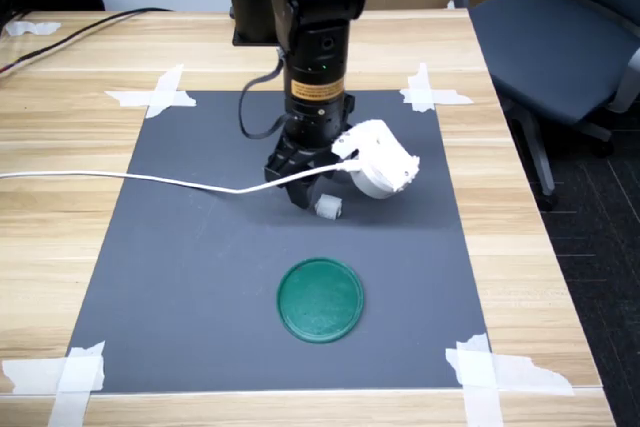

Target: Grasp a white terminal and put it in the green lid.

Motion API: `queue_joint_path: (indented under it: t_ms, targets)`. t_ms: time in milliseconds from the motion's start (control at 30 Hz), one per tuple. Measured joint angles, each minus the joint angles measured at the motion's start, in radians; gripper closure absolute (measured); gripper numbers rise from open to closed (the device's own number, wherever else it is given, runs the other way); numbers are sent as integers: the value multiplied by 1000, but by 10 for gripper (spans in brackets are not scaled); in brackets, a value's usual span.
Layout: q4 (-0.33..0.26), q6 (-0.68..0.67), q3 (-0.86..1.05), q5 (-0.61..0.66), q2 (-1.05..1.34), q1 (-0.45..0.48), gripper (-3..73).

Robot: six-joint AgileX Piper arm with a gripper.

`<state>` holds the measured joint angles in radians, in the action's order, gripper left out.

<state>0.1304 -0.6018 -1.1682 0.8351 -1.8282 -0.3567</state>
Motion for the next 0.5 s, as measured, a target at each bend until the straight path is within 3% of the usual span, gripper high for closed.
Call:
queue_joint_path:
  t_ms: [233,500]
  targets:
    - [5,15,-3,3,-22,-3,143]
    - [3,24,-3,-38,-22,-4,218]
